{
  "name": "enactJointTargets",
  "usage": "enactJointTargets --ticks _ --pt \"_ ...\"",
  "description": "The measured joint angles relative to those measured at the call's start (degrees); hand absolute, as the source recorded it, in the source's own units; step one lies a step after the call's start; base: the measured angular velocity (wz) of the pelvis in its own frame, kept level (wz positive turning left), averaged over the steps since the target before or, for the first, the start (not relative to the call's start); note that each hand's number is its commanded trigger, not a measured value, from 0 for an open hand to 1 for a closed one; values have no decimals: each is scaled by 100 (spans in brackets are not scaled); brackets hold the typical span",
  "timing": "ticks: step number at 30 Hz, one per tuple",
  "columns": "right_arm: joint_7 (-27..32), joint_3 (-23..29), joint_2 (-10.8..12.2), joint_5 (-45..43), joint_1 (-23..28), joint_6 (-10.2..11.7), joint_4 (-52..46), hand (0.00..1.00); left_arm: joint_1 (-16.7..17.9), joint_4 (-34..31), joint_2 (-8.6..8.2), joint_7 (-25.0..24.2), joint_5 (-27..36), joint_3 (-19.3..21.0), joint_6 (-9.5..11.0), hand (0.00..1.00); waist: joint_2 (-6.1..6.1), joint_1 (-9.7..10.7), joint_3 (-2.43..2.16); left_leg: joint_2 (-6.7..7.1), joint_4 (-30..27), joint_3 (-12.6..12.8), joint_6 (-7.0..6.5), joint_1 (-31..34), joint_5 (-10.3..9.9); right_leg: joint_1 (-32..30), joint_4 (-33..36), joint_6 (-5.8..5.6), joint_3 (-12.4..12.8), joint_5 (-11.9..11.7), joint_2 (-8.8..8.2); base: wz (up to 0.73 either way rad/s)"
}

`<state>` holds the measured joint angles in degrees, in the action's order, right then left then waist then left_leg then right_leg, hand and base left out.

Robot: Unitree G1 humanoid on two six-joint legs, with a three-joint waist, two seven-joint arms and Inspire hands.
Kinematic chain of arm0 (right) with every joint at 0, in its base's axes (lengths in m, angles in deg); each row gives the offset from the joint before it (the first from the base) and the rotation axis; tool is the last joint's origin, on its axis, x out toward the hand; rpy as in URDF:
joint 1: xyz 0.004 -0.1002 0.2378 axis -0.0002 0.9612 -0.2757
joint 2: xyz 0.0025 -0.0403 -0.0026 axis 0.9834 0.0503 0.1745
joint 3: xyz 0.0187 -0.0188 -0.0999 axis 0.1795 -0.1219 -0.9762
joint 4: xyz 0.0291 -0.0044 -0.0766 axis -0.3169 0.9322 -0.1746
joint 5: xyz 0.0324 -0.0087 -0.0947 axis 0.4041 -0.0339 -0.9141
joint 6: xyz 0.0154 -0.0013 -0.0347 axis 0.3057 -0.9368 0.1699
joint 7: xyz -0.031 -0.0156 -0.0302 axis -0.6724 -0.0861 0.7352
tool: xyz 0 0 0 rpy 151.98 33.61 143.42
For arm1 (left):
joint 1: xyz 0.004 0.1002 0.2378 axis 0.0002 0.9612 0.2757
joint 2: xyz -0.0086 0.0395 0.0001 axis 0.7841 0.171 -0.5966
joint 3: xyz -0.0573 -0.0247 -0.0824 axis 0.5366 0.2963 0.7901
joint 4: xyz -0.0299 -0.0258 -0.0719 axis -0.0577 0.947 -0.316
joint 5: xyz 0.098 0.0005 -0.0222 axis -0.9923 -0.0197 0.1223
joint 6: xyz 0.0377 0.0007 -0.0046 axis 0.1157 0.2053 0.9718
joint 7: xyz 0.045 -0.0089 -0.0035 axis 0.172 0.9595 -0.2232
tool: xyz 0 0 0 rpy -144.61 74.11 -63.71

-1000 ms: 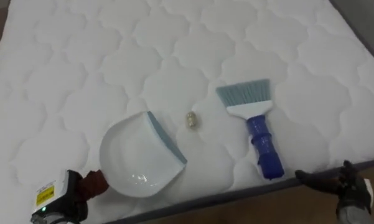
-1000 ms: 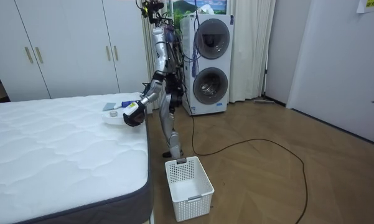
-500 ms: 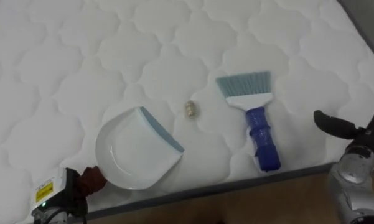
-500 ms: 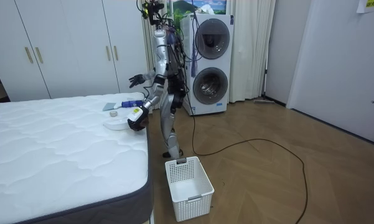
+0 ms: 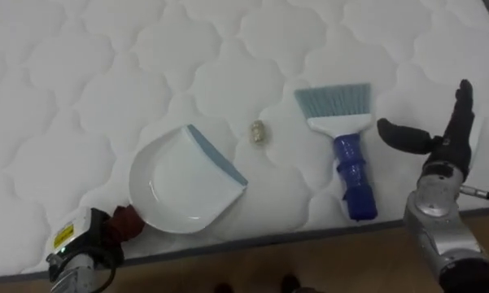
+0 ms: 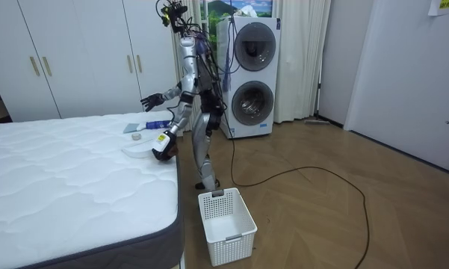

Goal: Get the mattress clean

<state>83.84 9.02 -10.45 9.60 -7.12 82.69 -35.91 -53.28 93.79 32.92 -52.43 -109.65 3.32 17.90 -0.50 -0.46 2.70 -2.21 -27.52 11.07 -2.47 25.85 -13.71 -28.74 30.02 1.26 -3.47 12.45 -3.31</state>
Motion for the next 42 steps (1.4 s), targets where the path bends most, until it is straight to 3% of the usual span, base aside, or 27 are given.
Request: enactJointTargets --ticks 2,3,12,20,33,42 --pt "-62 -44 2 -119 -22 0 0 0 -38 1 6 -56 2 2 0 100 -1 -10 12 8 -1 -5 -1 58 0 -49 19 0 -10 0 -11 0" --pt "-72 -101 6 -141 -41 -1 0 0 -68 0 7 -76 4 1 0 100 7 -22 41 12 -2 -7 -2 64 1 -55 20 0 -12 0 -14 0" --pt "-287 -568 28 -105 -169 2 122 0 -202 -60 7 -215 12 -90 47 100 8 -157 44 29 -18 -10 -16 131 9 -125 59 -1 -164 1 -87 0" --pt "-365 -617 16 24 -170 4 485 0 -278 -73 9 -189 11 -100 131 100 30 -145 73 74 -27 -29 -51 176 29 -150 44 -12 -307 14 -173 3" --pt "-524 -648 2 69 -171 -4 998 0 -434 -172 49 -176 16 -174 166 100 -29 -157 68 65 -26 -29 -70 310 40 -219 44 -5 -606 8 -263 3" --pt "-801 -646 -11 -159 -180 -128 1552 0 -479 -127 49 -299 7 -223 37 100 -113 -164 62 46 71 56 -70 247 41 -210 -26 -1 -504 -18 -228 -4"
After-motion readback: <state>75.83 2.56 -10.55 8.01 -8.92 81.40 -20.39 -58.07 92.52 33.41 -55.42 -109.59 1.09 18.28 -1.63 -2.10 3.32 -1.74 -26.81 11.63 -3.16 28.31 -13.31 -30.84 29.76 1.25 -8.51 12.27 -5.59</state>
